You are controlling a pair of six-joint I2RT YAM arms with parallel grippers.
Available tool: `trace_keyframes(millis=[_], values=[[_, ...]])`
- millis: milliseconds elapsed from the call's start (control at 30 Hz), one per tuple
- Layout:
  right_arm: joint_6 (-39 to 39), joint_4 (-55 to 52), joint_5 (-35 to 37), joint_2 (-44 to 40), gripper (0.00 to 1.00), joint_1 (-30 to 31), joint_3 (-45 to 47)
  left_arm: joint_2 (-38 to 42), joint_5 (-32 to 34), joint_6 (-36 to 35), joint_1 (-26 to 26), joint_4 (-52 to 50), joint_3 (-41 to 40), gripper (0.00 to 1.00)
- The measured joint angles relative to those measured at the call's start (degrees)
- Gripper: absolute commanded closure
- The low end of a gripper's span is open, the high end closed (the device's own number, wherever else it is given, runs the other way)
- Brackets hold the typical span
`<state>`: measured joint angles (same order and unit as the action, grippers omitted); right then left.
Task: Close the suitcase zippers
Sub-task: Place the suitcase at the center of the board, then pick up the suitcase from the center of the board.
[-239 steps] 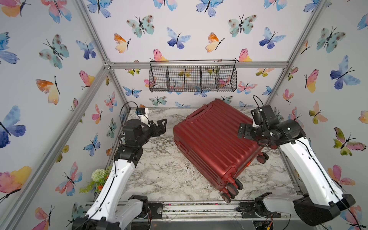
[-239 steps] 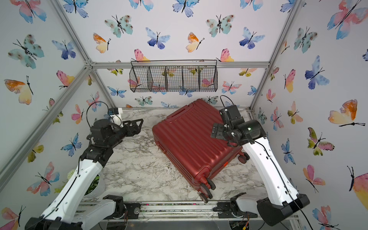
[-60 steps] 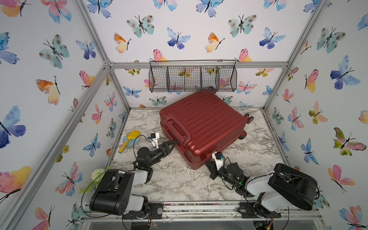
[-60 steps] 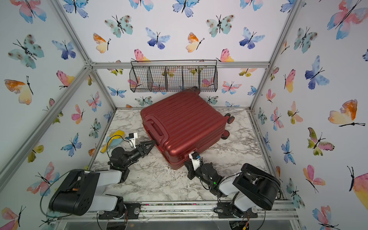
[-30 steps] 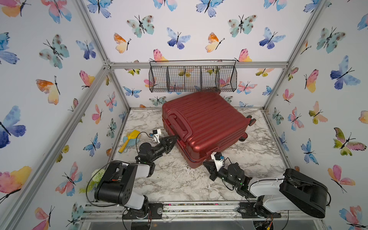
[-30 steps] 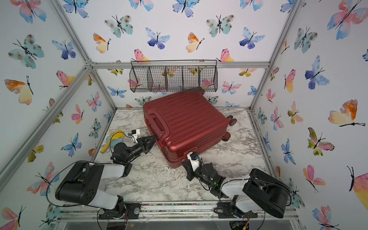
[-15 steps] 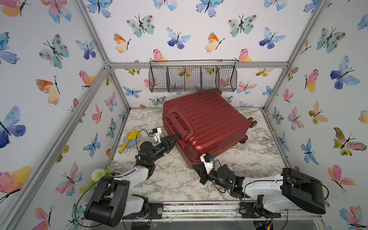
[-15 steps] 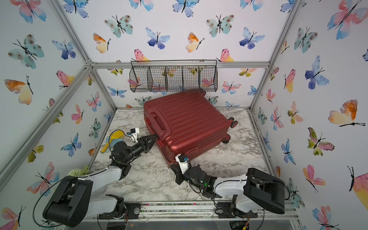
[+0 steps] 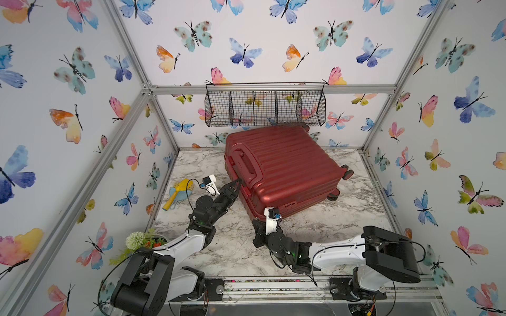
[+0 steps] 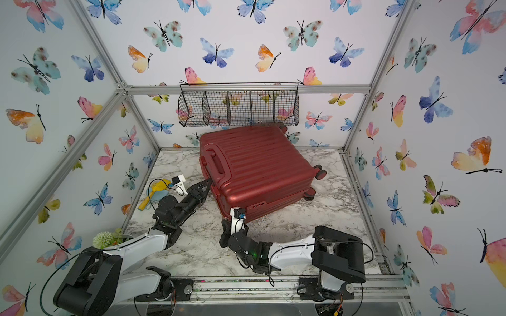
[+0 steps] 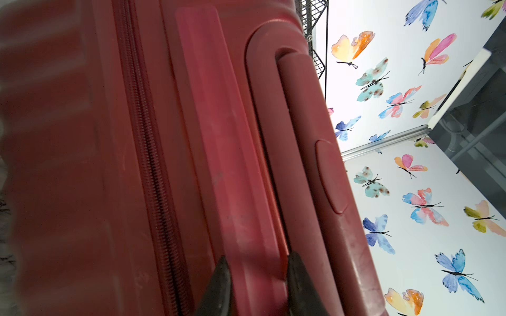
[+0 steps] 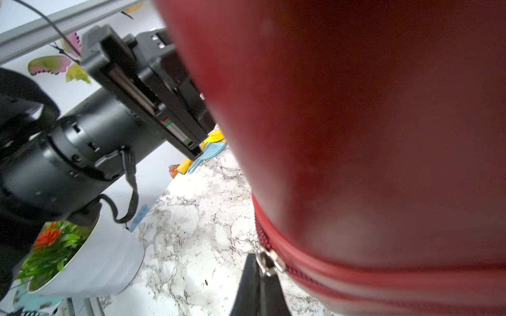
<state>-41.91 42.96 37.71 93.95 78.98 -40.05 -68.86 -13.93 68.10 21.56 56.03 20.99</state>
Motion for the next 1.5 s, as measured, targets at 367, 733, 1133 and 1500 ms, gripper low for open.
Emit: trace_keyframes(millis=[367, 733, 1133, 1500], values=[[13.38, 14.43, 15.91, 10.99, 0.97, 4.94, -4.55, 1.20, -0.61, -1.57, 2.16, 1.31, -1.53, 1.00], [19.96, 0.74, 13.60, 13.44, 0.93, 1.70, -14.05, 3.67, 1.44, -7.28, 2.01, -7.89, 1.60, 1.00], [19.23, -24.72, -17.57, 4.26, 0.32, -0.68, -18.01, 5.03, -8.81, -9.66, 6.56, -8.90, -4.98, 1.00], [20.57, -68.41, -20.81, -8.20, 0.31, -4.61, -37.07, 13.35, -16.57, -20.65, 1.29, -14.88, -5.86, 0.43]])
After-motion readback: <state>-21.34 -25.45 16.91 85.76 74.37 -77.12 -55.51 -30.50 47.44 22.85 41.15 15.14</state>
